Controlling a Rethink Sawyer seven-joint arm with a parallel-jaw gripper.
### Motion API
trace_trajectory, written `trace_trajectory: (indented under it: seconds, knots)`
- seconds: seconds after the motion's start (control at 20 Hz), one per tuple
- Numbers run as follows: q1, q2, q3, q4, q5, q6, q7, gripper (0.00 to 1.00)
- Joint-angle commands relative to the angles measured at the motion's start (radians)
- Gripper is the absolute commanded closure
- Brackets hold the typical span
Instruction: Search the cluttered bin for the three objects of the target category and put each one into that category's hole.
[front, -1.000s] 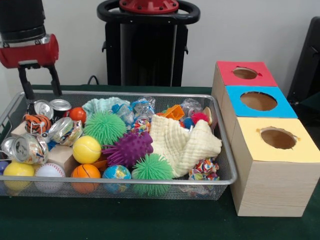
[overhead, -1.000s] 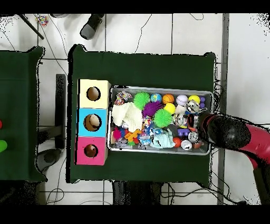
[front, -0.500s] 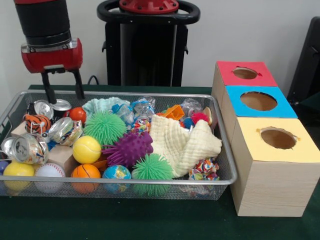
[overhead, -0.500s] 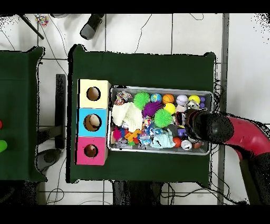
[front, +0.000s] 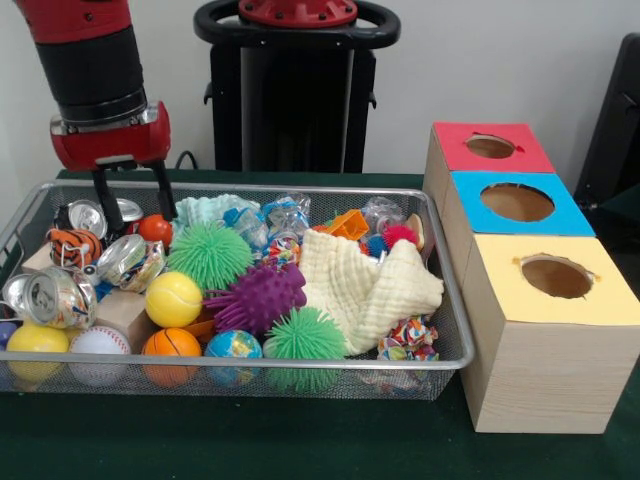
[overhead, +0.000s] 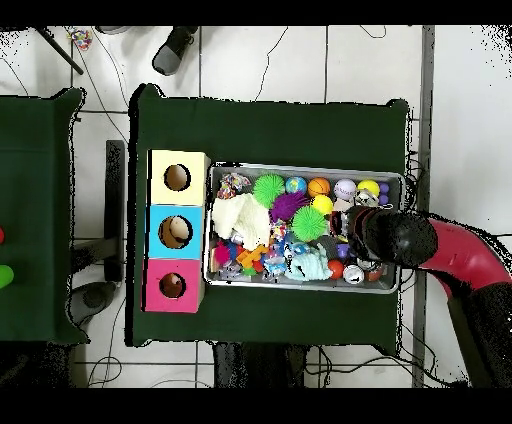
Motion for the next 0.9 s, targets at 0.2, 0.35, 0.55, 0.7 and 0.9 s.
trace_trajectory:
  seconds: [0.2,0.35,0.55,0.7,0.9]
  knots:
    - [-0.074,-0.104,0.021,0.172,0.030,-0.044,0.033,0.00]
    - [-0.092,-0.181,0.034,0.294,0.034,-0.091,0.061,0.00]
    - [-0.105,-0.247,0.046,0.394,0.049,-0.137,0.092,0.00]
    - [-0.114,-0.285,0.038,0.431,0.059,-0.146,0.094,0.00]
    - [-0.127,-0.286,0.007,0.421,0.065,-0.121,0.082,0.00]
